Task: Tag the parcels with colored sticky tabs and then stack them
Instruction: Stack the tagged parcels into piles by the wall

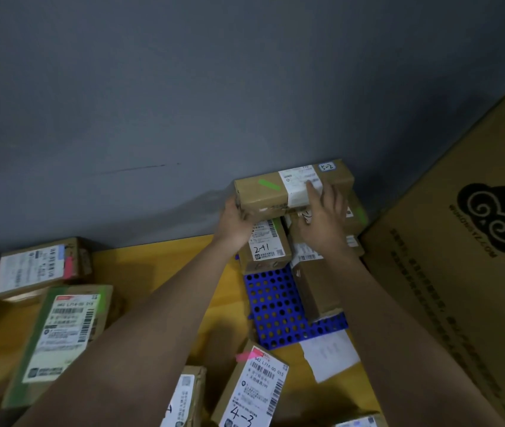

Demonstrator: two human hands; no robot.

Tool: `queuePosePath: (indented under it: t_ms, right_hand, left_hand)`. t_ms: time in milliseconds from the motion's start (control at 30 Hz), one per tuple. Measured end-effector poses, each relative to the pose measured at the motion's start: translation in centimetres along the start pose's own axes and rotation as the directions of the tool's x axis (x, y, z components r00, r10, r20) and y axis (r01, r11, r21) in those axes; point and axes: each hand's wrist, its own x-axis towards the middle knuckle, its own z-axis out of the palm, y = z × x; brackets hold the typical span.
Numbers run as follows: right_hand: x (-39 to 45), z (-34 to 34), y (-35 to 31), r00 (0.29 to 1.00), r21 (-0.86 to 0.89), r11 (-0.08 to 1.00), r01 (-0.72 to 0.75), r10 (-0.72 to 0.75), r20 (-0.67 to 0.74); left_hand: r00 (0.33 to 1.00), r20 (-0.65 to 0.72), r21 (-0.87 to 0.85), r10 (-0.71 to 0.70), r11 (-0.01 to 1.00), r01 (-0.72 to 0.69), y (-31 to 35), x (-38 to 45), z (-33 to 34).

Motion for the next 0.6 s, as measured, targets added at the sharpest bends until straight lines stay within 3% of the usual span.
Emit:
queuePosePath:
  t_ms: [133, 300, 467, 600]
  right_hand:
    - [-0.3, -0.4, -0.6, 0.991, 0.174, 0.978, -0.113, 0.125, -0.057]
    - [-0.2, -0.7, -0.4, 0.982, 0.132, 0.980, -0.147, 0.161, -0.102]
    - [-1.3, -0.8, -3.1, 0.975, 0.145, 0.989, 0.004, 0.028, -0.219]
    - [-3.6, 0.4, -9.4, 0.922, 0.143, 0.963, 0.229, -0.167, -0.350]
  left_hand:
    - [1.000, 0.014, 0.032, -0.023, 0.999, 0.022, 0.2, -0.1, 0.0]
    - [1.000, 0.029, 0.011, -0.005, 1.000, 0.005, -0.3, 0.2, -0.1]
    - [0.998, -0.063, 0.095, -0.004, 0.995, 0.010, -0.7, -0.6, -1.6]
    - [0.981, -0.165, 0.243, 0.104, 0.968, -0.061, -1.6, -2.8, -6.5]
